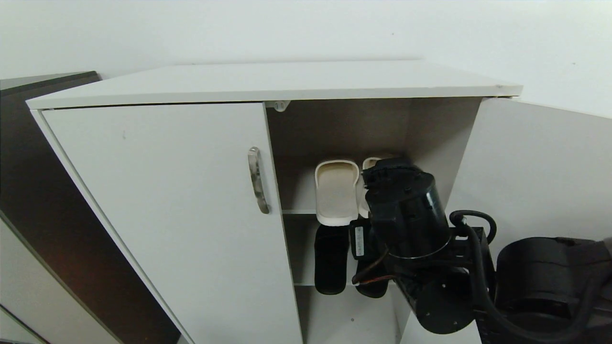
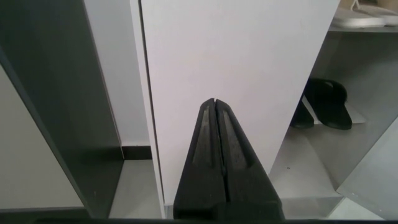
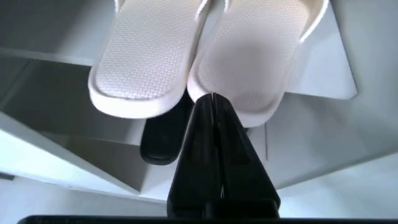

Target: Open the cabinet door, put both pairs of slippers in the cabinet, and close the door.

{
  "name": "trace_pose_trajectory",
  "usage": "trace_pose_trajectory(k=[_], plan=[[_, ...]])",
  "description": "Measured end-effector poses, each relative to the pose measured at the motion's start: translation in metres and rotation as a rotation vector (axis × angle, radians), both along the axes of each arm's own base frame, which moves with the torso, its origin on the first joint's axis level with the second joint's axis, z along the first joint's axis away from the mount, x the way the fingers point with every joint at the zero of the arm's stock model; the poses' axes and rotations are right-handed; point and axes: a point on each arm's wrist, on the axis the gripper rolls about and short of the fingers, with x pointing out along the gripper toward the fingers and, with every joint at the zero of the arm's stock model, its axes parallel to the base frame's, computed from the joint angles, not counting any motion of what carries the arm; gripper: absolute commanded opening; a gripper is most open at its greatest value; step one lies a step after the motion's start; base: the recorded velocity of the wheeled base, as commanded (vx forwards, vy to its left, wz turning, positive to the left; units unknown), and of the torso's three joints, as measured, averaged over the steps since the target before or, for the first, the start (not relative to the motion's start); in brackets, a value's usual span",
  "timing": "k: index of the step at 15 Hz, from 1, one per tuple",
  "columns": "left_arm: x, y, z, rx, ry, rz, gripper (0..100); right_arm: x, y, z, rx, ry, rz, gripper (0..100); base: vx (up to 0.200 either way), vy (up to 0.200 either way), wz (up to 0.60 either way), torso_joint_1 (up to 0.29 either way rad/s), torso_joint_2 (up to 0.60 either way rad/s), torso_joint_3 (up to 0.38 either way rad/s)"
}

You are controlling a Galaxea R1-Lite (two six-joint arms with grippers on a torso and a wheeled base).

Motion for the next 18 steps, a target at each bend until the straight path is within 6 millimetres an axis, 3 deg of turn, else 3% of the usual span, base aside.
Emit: trace_pose_trajectory(k=[18], plan=[[0.0,0.0,0.0,0.0,0.0,-0.001,0,-0.008,-0.005,-0.018,-0.063,0.007,0.039,0,-0.2,0.0,0.0,0.003,0.0,0.002]])
